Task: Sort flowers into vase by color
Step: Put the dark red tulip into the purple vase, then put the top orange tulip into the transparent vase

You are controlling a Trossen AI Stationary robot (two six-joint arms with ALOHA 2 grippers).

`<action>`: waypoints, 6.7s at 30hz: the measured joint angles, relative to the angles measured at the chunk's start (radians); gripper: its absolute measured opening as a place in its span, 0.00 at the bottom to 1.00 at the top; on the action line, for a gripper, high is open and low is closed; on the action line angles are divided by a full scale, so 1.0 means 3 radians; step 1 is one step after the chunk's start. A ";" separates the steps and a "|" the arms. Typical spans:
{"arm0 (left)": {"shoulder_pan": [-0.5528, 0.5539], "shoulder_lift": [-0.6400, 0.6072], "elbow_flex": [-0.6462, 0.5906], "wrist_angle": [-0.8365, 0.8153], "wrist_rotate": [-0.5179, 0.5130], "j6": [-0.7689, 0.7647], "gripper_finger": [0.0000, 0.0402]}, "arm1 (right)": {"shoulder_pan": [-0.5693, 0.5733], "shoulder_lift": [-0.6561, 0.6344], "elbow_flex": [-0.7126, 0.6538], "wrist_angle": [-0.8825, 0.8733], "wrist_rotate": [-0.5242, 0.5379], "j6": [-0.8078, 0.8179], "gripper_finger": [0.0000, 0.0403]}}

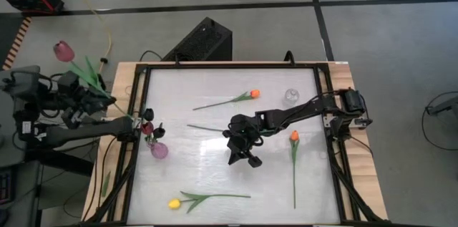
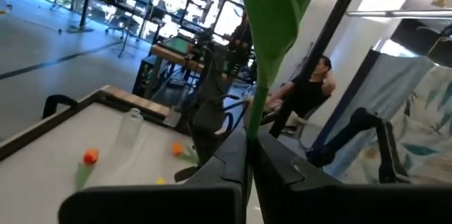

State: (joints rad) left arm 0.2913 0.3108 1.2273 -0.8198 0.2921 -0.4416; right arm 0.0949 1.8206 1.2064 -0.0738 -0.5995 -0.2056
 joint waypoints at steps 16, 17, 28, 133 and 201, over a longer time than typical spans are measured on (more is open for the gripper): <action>0.0001 0.0001 -0.0151 -0.0958 -0.0738 0.0002 0.00 | 0.0011 0.0000 0.0000 0.0020 -0.0001 0.0020 0.08; 0.0001 0.0002 -0.0182 -0.0964 -0.0716 -0.0010 0.00 | 0.0011 0.0000 0.0000 0.0020 0.0000 0.0020 0.08; 0.0001 0.0002 -0.0492 -0.0831 -0.0433 0.0077 0.00 | 0.0011 0.0000 0.0000 0.0022 -0.0001 0.0018 0.08; 0.0000 -0.0981 -0.1875 -0.0518 0.0553 0.0612 0.00 | 0.0006 0.0001 0.0000 0.0024 -0.0004 -0.0013 0.08; 0.0001 -0.0017 -0.1311 -0.0874 -0.2217 0.0792 0.31 | -0.0365 -0.0004 0.0000 -0.0600 0.1101 0.0434 0.08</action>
State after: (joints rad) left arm 0.2915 0.3057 0.8341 -1.0818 -0.3731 -0.2041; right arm -0.0146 1.8193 1.2064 -0.2539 -0.2693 -0.0753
